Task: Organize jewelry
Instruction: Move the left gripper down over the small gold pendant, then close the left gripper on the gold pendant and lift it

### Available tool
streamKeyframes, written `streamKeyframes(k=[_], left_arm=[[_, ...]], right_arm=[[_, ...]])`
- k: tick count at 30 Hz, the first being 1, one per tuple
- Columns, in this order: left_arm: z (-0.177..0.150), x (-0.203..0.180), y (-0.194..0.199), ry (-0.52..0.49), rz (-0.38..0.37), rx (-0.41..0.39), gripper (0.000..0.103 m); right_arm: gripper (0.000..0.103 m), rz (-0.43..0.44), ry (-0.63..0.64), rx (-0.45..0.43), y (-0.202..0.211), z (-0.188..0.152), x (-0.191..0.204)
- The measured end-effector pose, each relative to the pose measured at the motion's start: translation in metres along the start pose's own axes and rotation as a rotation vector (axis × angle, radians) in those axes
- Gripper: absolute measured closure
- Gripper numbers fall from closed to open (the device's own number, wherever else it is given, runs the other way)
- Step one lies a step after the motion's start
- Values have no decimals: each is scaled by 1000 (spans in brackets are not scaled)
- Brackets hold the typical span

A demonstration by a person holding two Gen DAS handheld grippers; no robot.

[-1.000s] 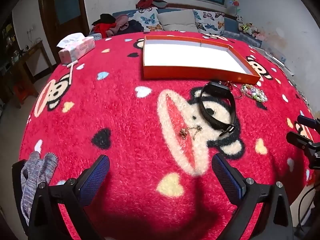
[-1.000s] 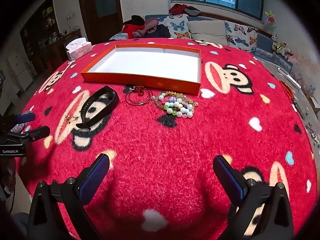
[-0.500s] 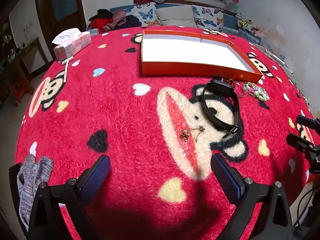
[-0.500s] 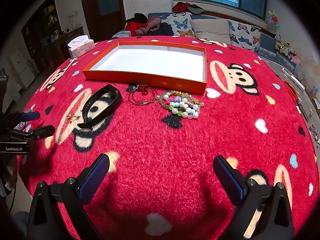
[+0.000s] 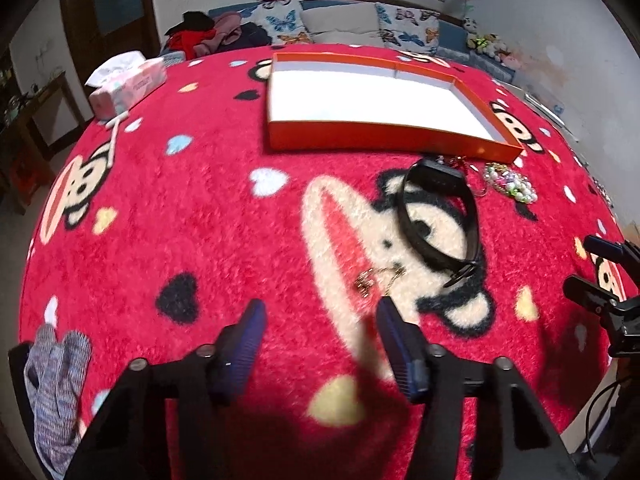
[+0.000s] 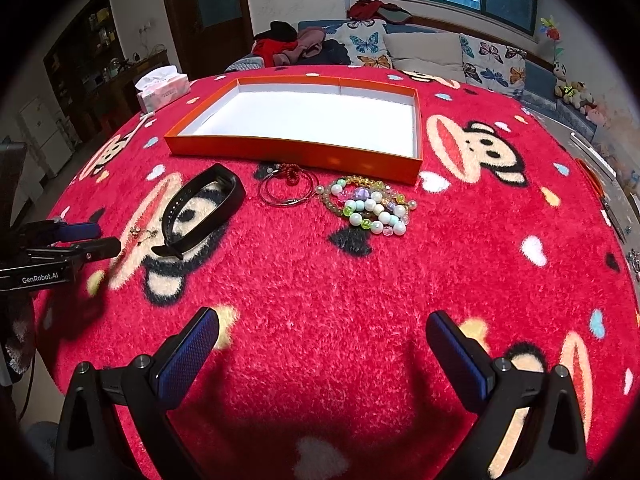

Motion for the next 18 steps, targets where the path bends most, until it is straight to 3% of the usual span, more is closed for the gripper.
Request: streamKeyframes(k=[12, 18], left_arm=[[8, -23, -9, -85, -59, -27, 78], [9, -29, -13, -114, -73, -38, 81]], right_arm=[[0, 13, -9, 12, -7, 1, -3], [0, 16, -16, 16, -10, 2, -6]])
Point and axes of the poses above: each gripper's, at about its wrist camera, not at the fingertips, and y roughly against the way its jaws point, x to its left, z to its top, the point moved 4 cm from there along -y, roughly the way its jaws point, and after that the axes turned 5 degrees about z, right-handed, at the moved point
